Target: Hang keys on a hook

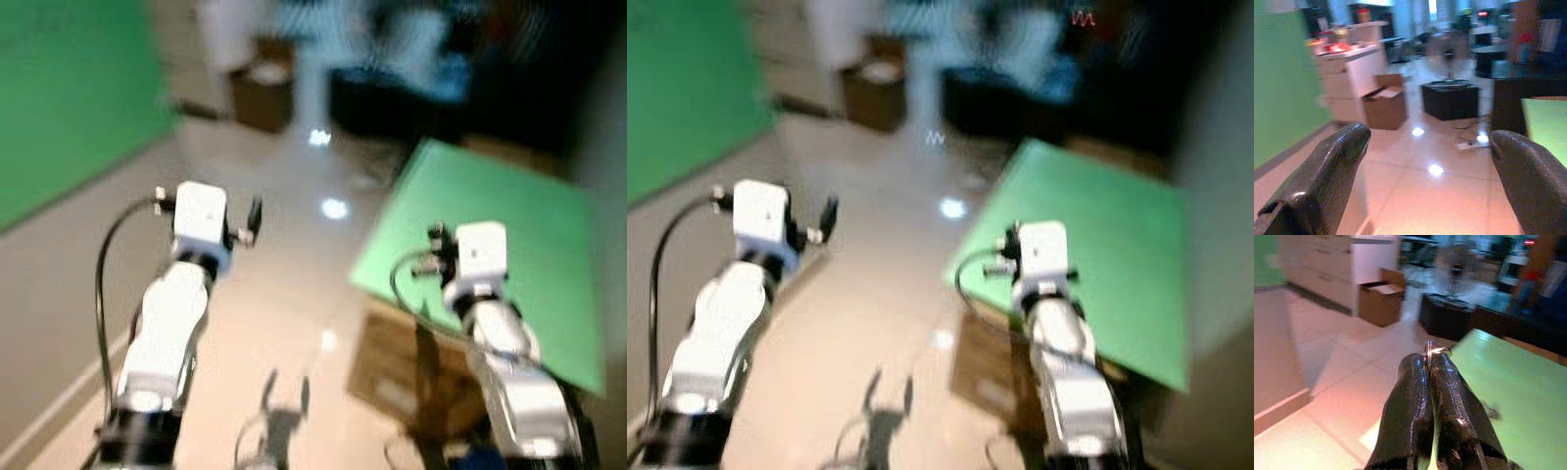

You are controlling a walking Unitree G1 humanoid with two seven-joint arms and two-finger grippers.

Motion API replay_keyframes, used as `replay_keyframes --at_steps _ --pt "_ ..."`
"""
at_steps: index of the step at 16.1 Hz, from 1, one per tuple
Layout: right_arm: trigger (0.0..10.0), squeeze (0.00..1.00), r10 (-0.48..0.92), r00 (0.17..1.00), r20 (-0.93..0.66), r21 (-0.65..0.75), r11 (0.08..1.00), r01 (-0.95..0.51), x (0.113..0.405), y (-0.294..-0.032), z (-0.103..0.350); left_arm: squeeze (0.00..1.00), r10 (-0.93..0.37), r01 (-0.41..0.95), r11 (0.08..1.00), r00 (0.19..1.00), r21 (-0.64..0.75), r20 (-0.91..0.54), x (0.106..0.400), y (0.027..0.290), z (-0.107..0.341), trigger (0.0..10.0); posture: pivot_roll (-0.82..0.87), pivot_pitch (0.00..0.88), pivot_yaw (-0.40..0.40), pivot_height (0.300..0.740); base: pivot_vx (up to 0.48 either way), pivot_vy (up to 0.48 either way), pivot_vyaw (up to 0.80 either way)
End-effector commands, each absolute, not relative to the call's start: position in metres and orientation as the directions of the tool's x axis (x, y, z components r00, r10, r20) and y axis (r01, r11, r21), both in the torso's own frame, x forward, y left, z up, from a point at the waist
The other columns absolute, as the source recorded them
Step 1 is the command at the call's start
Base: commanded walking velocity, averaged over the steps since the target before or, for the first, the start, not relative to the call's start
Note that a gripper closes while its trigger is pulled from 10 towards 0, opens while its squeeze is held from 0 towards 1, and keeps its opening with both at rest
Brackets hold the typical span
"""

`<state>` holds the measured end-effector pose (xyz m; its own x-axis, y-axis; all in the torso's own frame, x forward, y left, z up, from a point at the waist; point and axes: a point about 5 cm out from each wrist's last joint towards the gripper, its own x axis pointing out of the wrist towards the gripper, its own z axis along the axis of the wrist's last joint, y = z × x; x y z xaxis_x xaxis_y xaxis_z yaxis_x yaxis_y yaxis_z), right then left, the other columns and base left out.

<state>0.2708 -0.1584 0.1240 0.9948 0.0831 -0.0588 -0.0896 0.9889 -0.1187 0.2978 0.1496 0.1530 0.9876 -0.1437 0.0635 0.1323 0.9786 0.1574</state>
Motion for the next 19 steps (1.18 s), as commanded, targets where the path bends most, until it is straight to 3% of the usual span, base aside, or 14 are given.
replay_keyframes --at_steps 1,4,10,19 --pt "10.0 0.00 0.078 0.995 -0.066 -0.116 0.990 -0.086 0.272 -0.160 0.124 0.00 -0.151 0.138 0.976 0.986 0.166 0.072 0.299 0.146 0.155 10.0 -0.11 0.000 0.019 0.740 0.000 0.000 0.80" --pt "10.0 0.00 0.090 0.994 -0.064 -0.119 0.988 -0.097 0.275 -0.156 0.125 0.00 -0.133 0.120 0.979 0.989 0.165 0.069 0.303 0.147 0.154 10.0 -0.11 0.000 0.015 0.740 0.000 0.000 0.80" --pt "10.0 0.00 0.047 0.997 -0.060 -0.139 0.989 -0.055 0.275 -0.166 0.124 0.00 -0.136 0.124 0.978 0.989 0.165 0.063 0.310 0.139 0.153 10.0 -0.13 0.000 0.029 0.740 0.294 0.000 0.80" --pt "10.0 0.00 0.055 0.996 -0.073 -0.159 0.985 -0.066 0.277 -0.166 0.121 0.00 -0.120 0.112 0.981 0.992 0.160 0.047 0.311 0.142 0.147 10.0 -0.13 0.000 0.018 0.740 0.330 0.000 0.00"
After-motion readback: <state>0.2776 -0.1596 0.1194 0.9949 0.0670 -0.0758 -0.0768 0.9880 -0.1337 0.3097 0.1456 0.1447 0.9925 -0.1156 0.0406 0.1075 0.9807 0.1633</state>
